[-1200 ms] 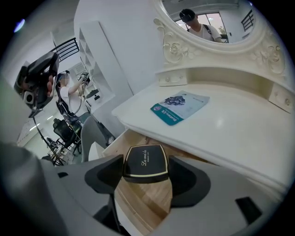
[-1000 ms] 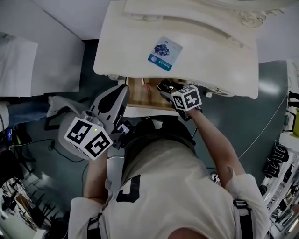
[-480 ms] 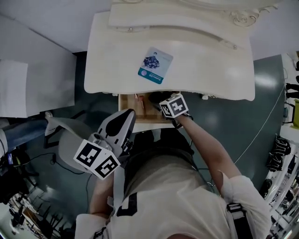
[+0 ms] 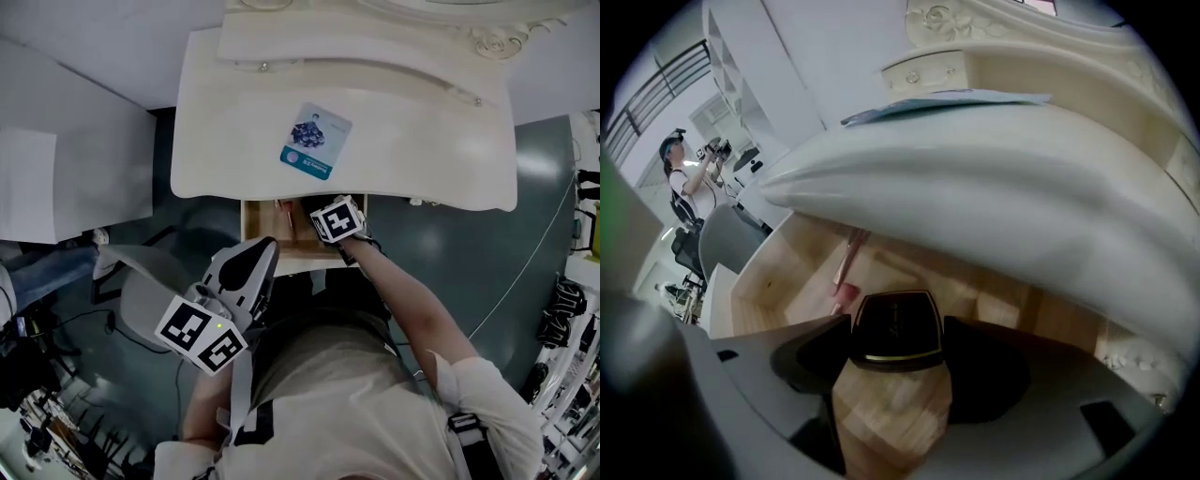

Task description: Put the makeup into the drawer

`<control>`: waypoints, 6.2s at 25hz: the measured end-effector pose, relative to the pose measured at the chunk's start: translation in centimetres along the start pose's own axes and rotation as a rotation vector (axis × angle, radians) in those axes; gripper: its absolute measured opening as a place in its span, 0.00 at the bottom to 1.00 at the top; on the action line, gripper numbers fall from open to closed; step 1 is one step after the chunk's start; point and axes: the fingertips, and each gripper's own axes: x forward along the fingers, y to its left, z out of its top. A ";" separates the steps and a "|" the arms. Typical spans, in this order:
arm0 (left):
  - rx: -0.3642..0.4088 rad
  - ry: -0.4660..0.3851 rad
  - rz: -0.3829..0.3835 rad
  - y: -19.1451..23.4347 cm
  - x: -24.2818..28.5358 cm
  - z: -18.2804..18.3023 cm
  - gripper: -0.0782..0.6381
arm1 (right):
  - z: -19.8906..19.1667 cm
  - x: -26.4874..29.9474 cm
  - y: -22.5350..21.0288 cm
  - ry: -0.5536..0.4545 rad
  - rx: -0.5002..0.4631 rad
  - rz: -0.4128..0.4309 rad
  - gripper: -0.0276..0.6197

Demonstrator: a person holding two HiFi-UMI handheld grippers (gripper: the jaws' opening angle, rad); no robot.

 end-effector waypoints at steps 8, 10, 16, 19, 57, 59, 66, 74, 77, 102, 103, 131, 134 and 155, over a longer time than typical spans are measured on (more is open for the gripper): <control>0.007 -0.012 -0.012 0.1 -0.7 0.3 0.19 | 0.2 -0.8 0.5 -0.022 -0.049 -0.016 0.54; 0.012 -0.021 -0.023 0.0 -0.8 0.5 0.19 | 0.3 -1.9 0.7 -0.040 -0.066 -0.012 0.54; 0.038 -0.055 -0.060 -0.5 -1.4 1.8 0.19 | 0.4 -6.9 1.1 -0.131 -0.026 0.018 0.54; 0.055 -0.070 -0.077 -1.1 -1.7 2.4 0.19 | 0.3 -9.0 1.0 -0.160 -0.001 0.011 0.54; 0.089 -0.126 -0.097 -2.5 -3.1 3.9 0.19 | 6.9 -7.4 1.7 0.019 -0.959 -0.161 0.54; 0.090 -0.126 -0.100 -2.6 -3.0 3.9 0.19 | 6.9 -7.5 1.7 0.006 -0.952 -0.179 0.54; 0.090 -0.118 -0.093 -2.5 -3.0 3.5 0.19 | 6.3 -7.6 1.9 -0.018 -0.934 -0.196 0.54; 0.095 -0.116 -0.069 -2.0 -3.3 3.3 0.19 | 6.3 -7.7 1.9 -0.030 -0.894 -0.210 0.53; 0.097 -0.118 -0.069 -2.0 -3.4 3.3 0.19 | 6.4 -8.0 1.6 -0.047 -0.914 -0.257 0.39; 0.093 -0.116 -0.086 -1.9 -3.1 3.6 0.19 | 6.1 -10.2 2.5 -0.133 -0.840 -0.240 0.09; 0.093 -0.117 -0.086 -1.9 -3.1 3.6 0.19 | 6.1 -10.3 2.6 -0.135 -0.829 -0.234 0.09; 0.140 -0.103 -0.132 -3.5 -4.6 3.5 0.19 | 6.9 -21.9 6.2 -0.410 -0.345 -0.124 0.08; 0.141 -0.104 -0.117 -3.5 -4.6 3.4 0.19 | 6.7 -23.1 6.6 -0.431 -0.303 -0.077 0.08; 0.188 -0.169 0.119 -6.1 -3.6 1.4 0.19 | -0.1 -27.1 7.0 -0.409 -0.368 0.119 0.08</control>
